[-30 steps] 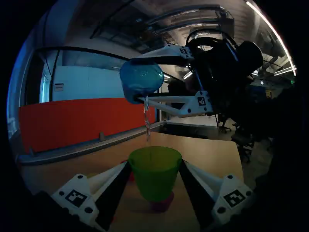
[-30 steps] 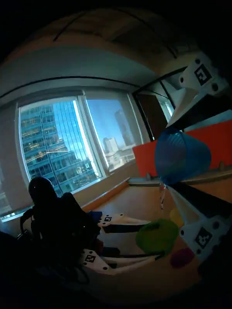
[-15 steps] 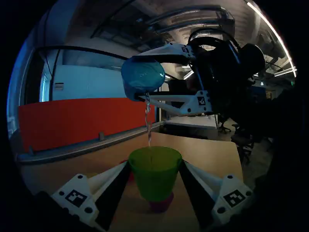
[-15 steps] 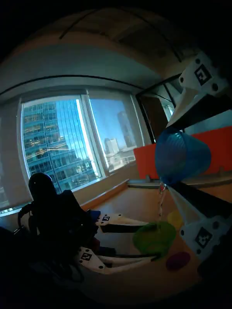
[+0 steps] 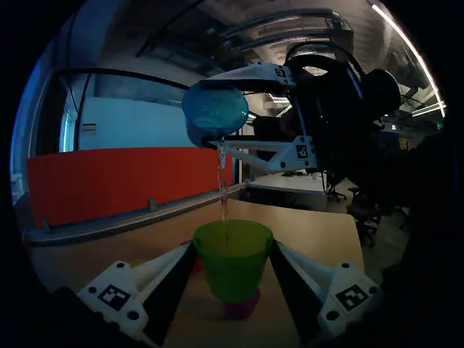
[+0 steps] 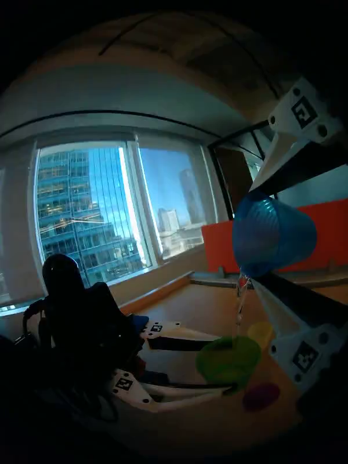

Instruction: Pour water

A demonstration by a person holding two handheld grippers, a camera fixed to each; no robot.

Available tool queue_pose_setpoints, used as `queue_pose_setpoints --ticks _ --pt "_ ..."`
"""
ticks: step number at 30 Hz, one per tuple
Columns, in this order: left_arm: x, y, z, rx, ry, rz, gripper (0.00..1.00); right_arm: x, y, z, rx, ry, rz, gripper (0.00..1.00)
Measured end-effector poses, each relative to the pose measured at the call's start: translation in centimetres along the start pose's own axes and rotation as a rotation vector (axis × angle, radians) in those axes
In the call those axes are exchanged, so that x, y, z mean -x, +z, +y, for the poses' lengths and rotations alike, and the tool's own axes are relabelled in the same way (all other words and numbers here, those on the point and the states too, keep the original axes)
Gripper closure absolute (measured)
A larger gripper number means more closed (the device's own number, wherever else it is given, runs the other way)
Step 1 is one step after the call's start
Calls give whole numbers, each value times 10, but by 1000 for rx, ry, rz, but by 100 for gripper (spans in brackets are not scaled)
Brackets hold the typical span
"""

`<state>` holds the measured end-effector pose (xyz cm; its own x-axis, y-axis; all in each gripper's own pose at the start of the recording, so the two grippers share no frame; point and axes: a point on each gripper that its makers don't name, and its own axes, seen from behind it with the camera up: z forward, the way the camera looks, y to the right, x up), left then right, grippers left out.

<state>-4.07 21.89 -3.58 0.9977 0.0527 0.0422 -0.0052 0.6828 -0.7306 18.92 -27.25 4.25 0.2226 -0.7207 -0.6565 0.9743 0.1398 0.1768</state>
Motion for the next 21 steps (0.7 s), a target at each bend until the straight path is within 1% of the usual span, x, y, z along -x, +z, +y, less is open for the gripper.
queue_pose_setpoints --ticks 21 --pt "-1 0 -2 -3 -2 2 14 -6 4 3 13 -77 3 8"
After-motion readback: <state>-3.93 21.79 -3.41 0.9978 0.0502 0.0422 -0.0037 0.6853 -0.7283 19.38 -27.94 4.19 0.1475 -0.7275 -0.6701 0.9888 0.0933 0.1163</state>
